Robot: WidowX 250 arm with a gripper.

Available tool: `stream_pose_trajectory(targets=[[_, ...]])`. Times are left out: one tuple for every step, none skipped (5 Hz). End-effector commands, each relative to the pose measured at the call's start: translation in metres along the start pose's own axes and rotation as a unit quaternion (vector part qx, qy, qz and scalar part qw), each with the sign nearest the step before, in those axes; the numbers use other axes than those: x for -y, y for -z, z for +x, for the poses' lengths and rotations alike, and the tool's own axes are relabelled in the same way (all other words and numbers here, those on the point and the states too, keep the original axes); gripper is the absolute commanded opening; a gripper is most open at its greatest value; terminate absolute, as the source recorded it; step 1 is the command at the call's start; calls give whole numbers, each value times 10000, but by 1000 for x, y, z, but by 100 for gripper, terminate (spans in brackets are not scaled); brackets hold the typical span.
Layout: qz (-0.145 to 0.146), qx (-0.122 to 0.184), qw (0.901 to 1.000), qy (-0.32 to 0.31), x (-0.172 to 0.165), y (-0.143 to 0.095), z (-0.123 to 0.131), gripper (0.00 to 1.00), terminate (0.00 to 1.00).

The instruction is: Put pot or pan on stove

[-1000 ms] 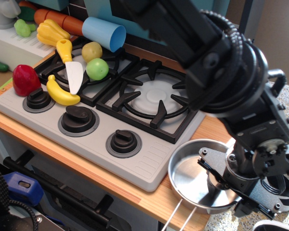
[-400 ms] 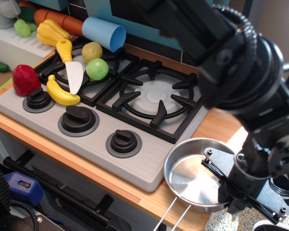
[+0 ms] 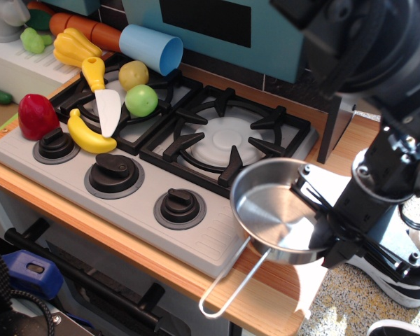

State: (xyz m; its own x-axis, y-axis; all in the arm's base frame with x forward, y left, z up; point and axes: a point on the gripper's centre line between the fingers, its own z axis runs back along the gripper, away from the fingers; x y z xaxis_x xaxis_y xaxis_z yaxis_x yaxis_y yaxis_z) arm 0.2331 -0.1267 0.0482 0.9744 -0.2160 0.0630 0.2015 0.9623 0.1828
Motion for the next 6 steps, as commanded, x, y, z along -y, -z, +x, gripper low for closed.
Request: stream_pose_trajectory(targets=[[-50, 356, 9993, 78, -39, -27, 18, 0, 0], [-94, 344, 9990, 257, -67, -28, 26, 0, 0], [-193, 392, 9974, 571, -88, -24, 32, 0, 0], [-300, 656, 9929, 946, -99, -9, 35, 0, 0], [-233, 884, 9863, 1373, -111, 2, 41, 0, 0], [-212, 989, 9839, 1472, -114, 9, 42, 0, 0]])
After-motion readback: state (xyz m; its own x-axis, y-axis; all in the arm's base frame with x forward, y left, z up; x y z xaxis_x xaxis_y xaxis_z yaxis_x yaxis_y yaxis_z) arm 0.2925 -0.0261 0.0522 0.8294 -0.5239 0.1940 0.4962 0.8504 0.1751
